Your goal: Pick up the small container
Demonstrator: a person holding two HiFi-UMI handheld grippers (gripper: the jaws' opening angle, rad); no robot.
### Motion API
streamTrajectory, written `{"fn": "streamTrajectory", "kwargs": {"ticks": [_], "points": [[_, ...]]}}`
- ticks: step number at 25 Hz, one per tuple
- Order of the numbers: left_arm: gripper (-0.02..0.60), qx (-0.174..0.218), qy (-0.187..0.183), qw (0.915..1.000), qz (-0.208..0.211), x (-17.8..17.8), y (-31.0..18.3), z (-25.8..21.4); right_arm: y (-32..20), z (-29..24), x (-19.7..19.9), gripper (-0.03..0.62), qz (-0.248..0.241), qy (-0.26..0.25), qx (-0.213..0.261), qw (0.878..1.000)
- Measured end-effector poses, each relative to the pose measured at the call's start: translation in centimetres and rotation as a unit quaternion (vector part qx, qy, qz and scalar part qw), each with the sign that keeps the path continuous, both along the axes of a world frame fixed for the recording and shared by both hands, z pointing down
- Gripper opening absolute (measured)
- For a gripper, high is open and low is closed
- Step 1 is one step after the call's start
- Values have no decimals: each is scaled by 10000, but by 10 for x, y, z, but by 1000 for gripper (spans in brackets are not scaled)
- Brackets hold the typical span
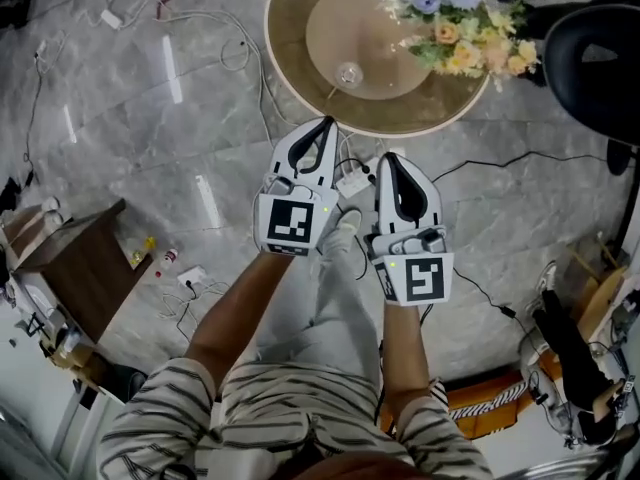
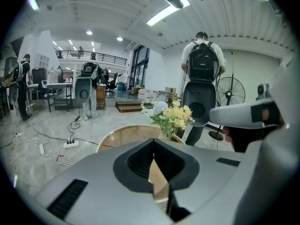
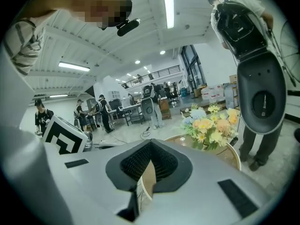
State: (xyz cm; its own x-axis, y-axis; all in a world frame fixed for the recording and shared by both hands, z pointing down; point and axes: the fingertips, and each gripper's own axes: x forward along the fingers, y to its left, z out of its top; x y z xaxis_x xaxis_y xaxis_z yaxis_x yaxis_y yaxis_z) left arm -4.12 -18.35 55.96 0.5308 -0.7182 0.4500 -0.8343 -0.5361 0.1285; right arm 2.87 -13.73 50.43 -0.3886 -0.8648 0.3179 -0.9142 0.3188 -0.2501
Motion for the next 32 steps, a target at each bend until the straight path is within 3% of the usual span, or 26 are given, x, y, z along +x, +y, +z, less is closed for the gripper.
{"fn": "streamTrajectory", "kwargs": {"ticks": [16,25,32], "points": [[26,-359,-177,9992,28,12,-30,117,-10,78,14,8,417,-141,-322,9985],[173,-635,-313,9975,42,21,-40,169,-5,103,22,8,501,-131,-526,9973],[279,-364,-577,9976,123,32,-55,189,-4,113,27,8,528,-72,-604,9968]]}}
